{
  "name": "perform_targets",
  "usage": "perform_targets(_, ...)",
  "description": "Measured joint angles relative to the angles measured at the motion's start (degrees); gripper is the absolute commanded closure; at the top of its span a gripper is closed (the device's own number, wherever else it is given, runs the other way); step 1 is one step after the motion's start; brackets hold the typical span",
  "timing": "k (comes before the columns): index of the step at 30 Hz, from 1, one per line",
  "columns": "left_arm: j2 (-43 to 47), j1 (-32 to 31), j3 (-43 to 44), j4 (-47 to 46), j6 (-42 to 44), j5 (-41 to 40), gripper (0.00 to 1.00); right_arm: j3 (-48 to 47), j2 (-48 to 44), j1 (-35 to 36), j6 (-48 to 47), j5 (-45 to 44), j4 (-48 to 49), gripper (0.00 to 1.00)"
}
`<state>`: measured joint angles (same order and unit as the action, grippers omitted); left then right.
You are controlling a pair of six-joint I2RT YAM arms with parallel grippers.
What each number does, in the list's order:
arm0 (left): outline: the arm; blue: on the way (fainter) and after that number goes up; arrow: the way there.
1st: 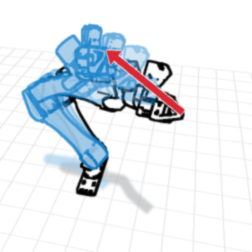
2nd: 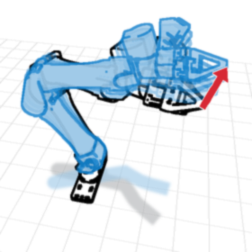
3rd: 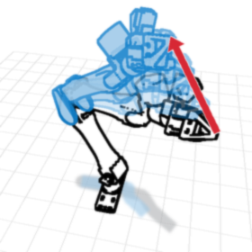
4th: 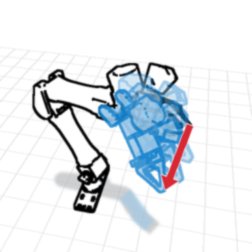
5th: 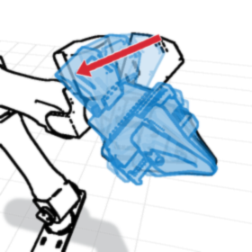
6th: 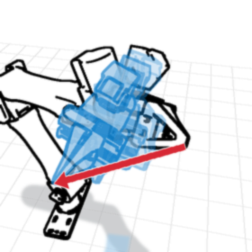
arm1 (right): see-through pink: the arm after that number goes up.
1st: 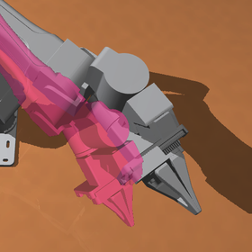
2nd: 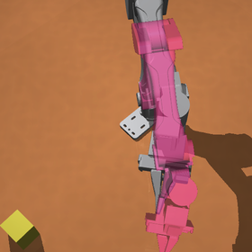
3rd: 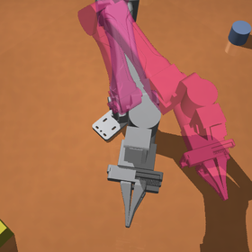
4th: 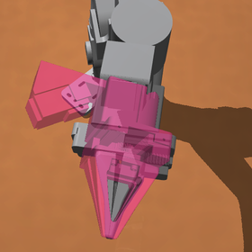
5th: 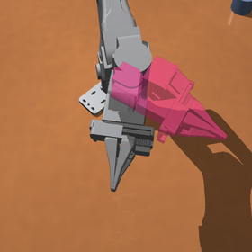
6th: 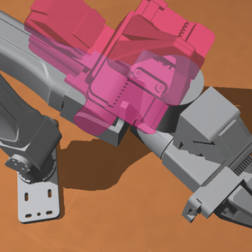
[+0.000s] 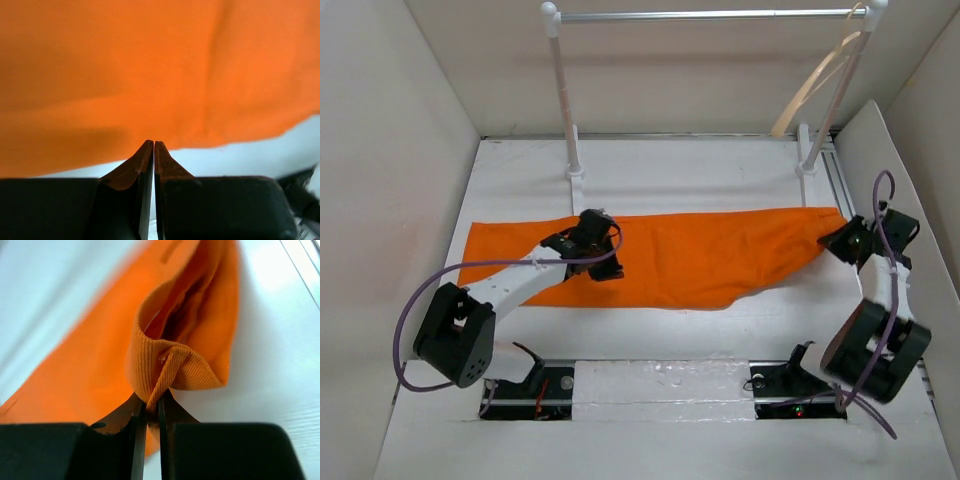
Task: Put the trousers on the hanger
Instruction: Fold the trousers at the center of the board.
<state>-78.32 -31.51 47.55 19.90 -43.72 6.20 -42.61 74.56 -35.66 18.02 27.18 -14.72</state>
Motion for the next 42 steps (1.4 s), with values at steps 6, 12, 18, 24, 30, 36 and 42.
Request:
perform_targets(6, -1.6, -10.8, 1.9, -3.9, 0.4, -0.5, 1.00, -18.0, -18.3, 13.1, -0.5, -3.1, -10.0, 1.00)
perform_targets(12, -8.8, -17.3, 3.1, -8.8, 0.5, 0.1, 1.00, -33.1, -21.7, 13.6, -2.5, -5.1, -19.1, 1.00)
perform_targets(18, -17.3, -24.4, 10.1, -12.9, 0.0, 1.1, 1.00, -43.5, -17.5, 13.6, -6.9, -7.5, -28.8, 1.00)
perform_targets(24, -29.5, -29.2, 22.6, -18.6, -1.9, 2.7, 1.00, -46.2, -16.3, 14.9, -11.0, -9.8, -33.6, 1.00)
perform_targets(30, -42.9, -32.6, 34.3, -17.0, -3.3, 4.7, 1.00, -46.2, -15.2, 19.4, -13.2, -9.9, -35.0, 1.00)
perform_targets(36, -39.4, -32.0, 30.9, -15.1, -3.8, 4.8, 1.00, -46.1, -14.2, 31.7, -13.0, -10.7, -33.5, 1.00)
perform_targets(42, -11.8, -13.8, 14.6, -6.2, -2.6, -0.1, 1.00, -45.7, -11.2, 51.3, -10.0, -16.8, -28.4, 1.00)
